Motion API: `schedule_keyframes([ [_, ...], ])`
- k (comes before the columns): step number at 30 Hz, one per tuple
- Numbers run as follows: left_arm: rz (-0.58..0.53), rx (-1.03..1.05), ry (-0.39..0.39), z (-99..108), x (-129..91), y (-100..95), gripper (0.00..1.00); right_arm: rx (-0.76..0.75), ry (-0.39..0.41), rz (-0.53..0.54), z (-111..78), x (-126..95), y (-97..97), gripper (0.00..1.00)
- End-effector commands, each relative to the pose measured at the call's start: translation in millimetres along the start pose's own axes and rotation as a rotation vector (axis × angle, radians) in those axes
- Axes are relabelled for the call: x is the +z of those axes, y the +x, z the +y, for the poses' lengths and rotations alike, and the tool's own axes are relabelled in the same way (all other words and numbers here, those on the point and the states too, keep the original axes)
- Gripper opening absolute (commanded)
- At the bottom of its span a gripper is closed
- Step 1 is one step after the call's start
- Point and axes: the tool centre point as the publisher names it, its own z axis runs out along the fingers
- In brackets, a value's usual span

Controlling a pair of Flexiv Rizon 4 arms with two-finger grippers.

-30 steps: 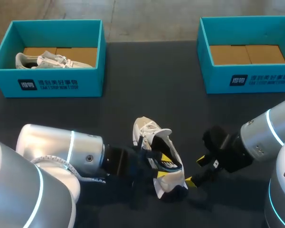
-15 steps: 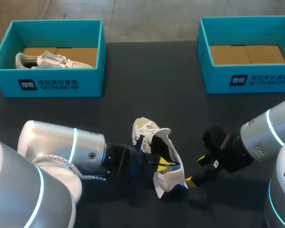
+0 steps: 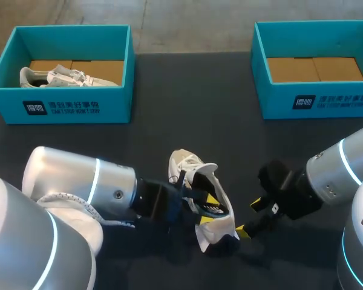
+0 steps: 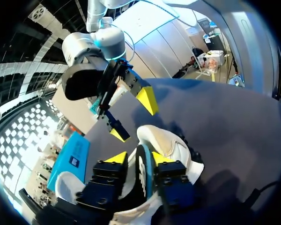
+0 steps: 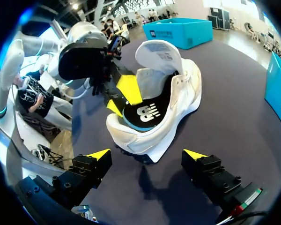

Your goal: Take the shoe out of the shoebox, open the shoe tongue, remove and reinsert the insole, then place the shoe into the shoebox

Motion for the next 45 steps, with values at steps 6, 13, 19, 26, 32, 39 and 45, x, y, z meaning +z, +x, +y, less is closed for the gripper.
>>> schedule_keyframes([
  [6, 0.014, 0.021, 0.005, -18, -32, 2.3, 0.69, 0.001, 0.001, -0.004, 0.3, 2, 1.6, 1.00],
  [13, 0.020, 0.022, -0.018, -18, -54, -9.3, 0.55, 0.001, 0.001, -0.004, 0.3, 2, 1.6, 1.00],
  [19, 0.130, 0.003, -0.001, -20, -70, -24.6, 0.47, 0.001, 0.001, -0.004, 0.3, 2, 1.6, 1.00],
  [26, 0.276, 0.057, -0.048, -27, -75, -36.5, 0.15, 0.001, 0.001, -0.004, 0.3, 2, 1.6, 1.00],
  [32, 0.398, 0.102, -0.101, -36, -79, -38.5, 0.00, -0.030, 0.003, -0.018, 3.7, -9, 2.6, 1.00],
  [39, 0.519, 0.139, -0.165, -44, -84, -35.0, 0.00, -0.074, 0.031, -0.034, -2.0, -42, -6.8, 1.00],
  [45, 0.621, 0.171, -0.225, -49, -87, -29.8, 0.00, -0.105, 0.099, -0.049, -12.8, -71, -19.7, 1.00],
])
